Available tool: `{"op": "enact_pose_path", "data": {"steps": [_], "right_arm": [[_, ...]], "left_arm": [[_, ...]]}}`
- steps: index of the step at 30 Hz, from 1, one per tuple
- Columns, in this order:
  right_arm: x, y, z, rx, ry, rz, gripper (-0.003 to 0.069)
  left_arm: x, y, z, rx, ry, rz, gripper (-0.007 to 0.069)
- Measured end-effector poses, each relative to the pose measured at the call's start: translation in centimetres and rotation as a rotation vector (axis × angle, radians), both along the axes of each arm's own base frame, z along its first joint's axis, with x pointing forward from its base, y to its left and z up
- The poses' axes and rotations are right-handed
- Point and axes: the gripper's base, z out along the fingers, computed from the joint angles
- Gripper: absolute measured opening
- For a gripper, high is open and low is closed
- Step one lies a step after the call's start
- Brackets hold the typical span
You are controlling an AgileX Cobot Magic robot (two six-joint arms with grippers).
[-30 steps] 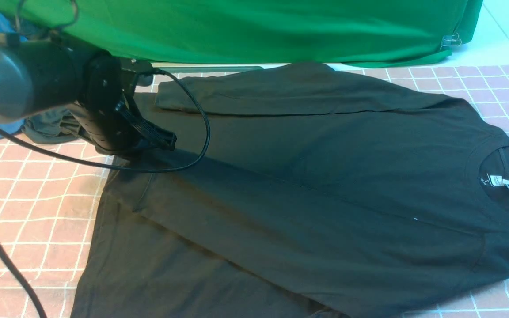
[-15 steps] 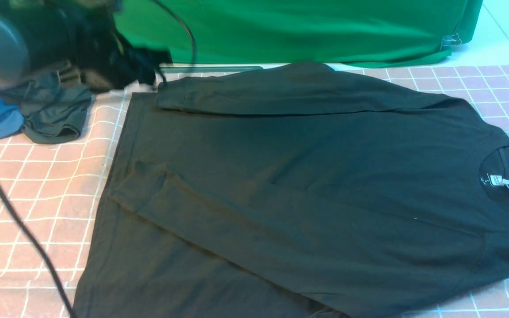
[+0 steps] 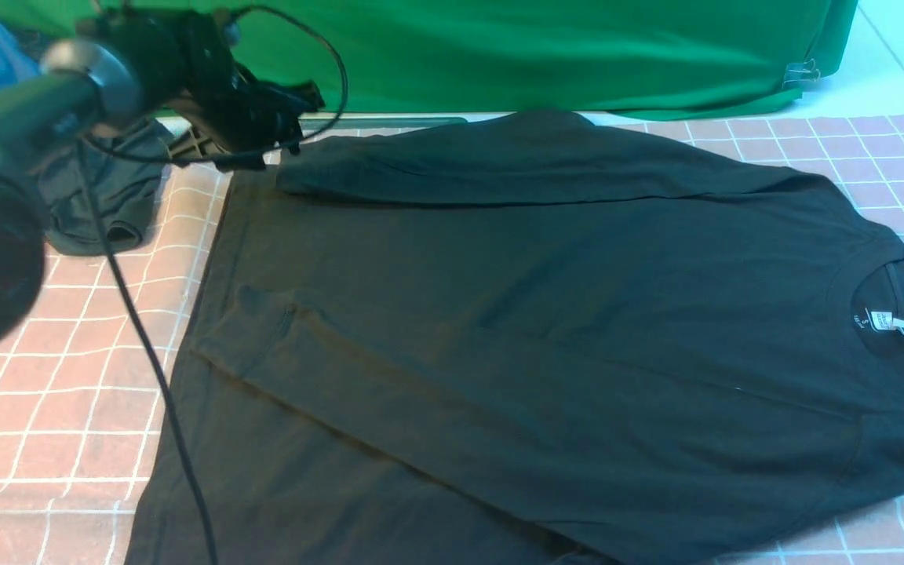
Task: Fold a long-sleeved shirt over a pink coffee tablecloth.
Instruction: 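Grab the top left corner of the dark shirt with the left gripper, then fold the left side of the dark shirt inward over its body with the left gripper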
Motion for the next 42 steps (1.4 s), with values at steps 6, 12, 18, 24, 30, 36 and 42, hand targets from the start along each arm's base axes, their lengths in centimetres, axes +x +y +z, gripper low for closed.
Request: {"op": "enact_pose_path", "data": {"steps": [6, 12, 18, 24, 30, 36, 42], "right_arm": [[0.0, 0.0, 0.0, 0.0, 0.0, 0.0, 0.007], [0.0, 0.0, 0.0, 0.0, 0.0, 0.0, 0.007], [0.0, 0.0, 0.0, 0.001, 0.0, -0.001, 0.007], [0.0, 0.0, 0.0, 0.001, 0.0, -0.001, 0.007], [0.0, 0.0, 0.0, 0.001, 0.0, -0.001, 0.007], [0.0, 0.0, 0.0, 0.002, 0.001, -0.001, 0.007], [0.0, 0.0, 0.0, 0.002, 0.001, -0.001, 0.007]], "left_arm": [[0.8, 0.0, -2.8, 0.012, -0.004, -0.005, 0.0356], [0.9, -0.1, -2.8, 0.023, -0.01, -0.042, 0.0292], [0.7, -0.2, -2.8, 0.021, 0.021, -0.06, 0.0047], [-0.5, -0.2, 0.3, 0.015, 0.054, -0.068, 0.0031], [-2.6, -0.1, 6.3, 0.021, 0.052, -0.097, 0.0031], [-4.7, -0.5, 8.7, -0.016, 0.138, -0.144, 0.0031], [-6.5, -0.7, 9.2, -0.026, 0.281, -0.17, 0.0031]]}}
